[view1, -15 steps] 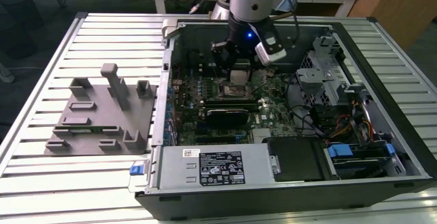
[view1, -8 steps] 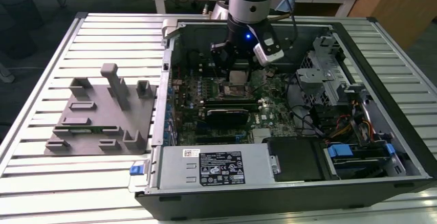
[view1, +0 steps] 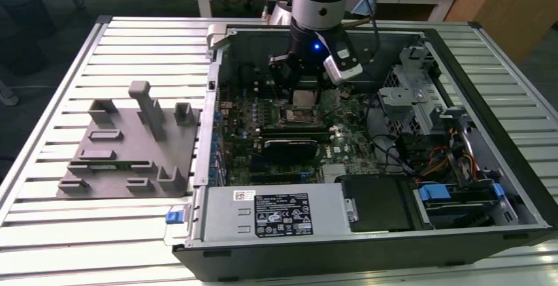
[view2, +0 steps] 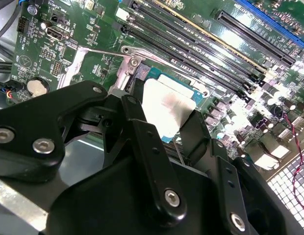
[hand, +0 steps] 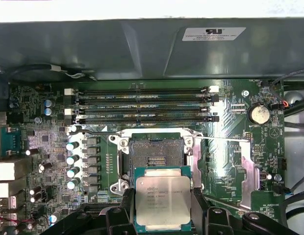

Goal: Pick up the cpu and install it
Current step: 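Place the cpu into insertion slot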

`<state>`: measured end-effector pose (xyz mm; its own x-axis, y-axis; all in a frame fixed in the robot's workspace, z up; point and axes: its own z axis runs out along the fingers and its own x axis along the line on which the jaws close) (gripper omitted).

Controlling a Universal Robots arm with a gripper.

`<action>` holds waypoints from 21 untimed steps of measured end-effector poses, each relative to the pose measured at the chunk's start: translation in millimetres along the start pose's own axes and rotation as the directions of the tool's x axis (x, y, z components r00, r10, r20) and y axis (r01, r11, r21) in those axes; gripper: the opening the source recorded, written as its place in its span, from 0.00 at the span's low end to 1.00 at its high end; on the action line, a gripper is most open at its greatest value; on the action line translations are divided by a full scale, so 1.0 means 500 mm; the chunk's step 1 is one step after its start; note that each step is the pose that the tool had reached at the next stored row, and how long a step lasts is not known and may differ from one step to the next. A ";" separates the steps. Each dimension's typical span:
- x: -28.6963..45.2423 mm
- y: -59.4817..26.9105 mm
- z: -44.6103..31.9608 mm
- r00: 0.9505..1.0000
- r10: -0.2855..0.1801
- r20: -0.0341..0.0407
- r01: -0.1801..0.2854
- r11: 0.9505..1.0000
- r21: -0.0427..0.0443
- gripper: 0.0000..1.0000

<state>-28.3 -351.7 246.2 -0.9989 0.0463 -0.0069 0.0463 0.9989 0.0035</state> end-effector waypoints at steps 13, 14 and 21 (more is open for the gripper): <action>-0.001 0.000 0.000 0.996 0.092 0.000 -0.092 0.996 0.008 0.55; -0.001 0.000 0.000 0.994 0.110 0.001 -0.110 0.994 0.009 0.55; -0.001 0.000 0.001 0.975 0.224 0.002 -0.224 0.974 0.014 0.55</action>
<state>-27.8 -351.7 245.8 -0.9631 0.2691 -0.0081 0.2692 0.9630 -0.0089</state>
